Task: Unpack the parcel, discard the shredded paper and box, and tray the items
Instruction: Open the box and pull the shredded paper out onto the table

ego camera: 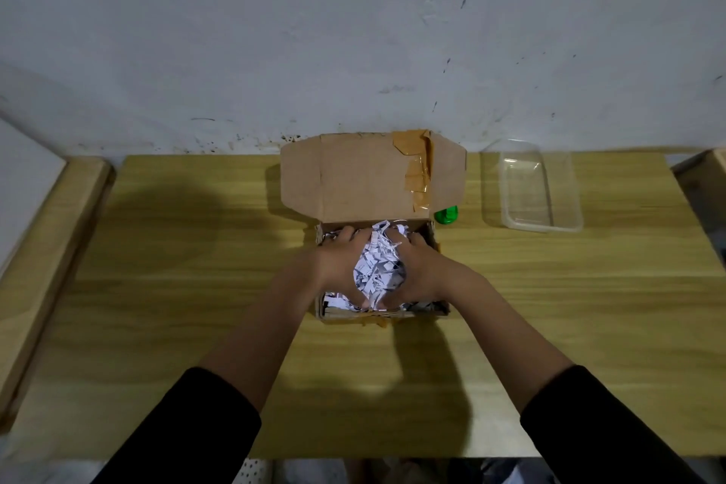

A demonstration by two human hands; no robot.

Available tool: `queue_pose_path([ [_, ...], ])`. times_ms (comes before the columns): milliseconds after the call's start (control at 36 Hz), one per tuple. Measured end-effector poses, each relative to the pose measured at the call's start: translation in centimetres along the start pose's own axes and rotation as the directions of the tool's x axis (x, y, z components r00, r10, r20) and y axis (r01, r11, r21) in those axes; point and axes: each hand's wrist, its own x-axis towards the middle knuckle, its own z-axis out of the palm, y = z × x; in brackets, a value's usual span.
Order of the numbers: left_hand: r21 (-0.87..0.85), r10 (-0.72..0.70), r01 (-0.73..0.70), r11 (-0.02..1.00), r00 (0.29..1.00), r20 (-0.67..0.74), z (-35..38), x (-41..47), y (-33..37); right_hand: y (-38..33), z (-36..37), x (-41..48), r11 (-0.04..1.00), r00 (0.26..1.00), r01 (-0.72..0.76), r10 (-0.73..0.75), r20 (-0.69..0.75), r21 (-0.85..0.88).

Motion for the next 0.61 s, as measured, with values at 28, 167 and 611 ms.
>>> queue_pose_path([
  [28, 0.01, -0.001, 0.001, 1.0, 1.0, 0.004, -0.1, 0.0, 0.0, 0.0, 0.1, 0.0, 1.0, 1.0, -0.003, 0.003, 0.001, -0.009],
  [167, 0.057, 0.002, -0.002, 0.998, 1.0, 0.013, 0.1, 0.1, 0.0, -0.1, 0.4, 0.3, 0.997, 1.0, -0.027, 0.028, 0.012, -0.074],
  [611, -0.003, 0.014, -0.015, 1.0, 0.984, -0.175, 2.2, 0.5, 0.0, 0.0, 1.5, 0.8, 0.998, 0.996, -0.026, 0.02, -0.092, -0.063],
])
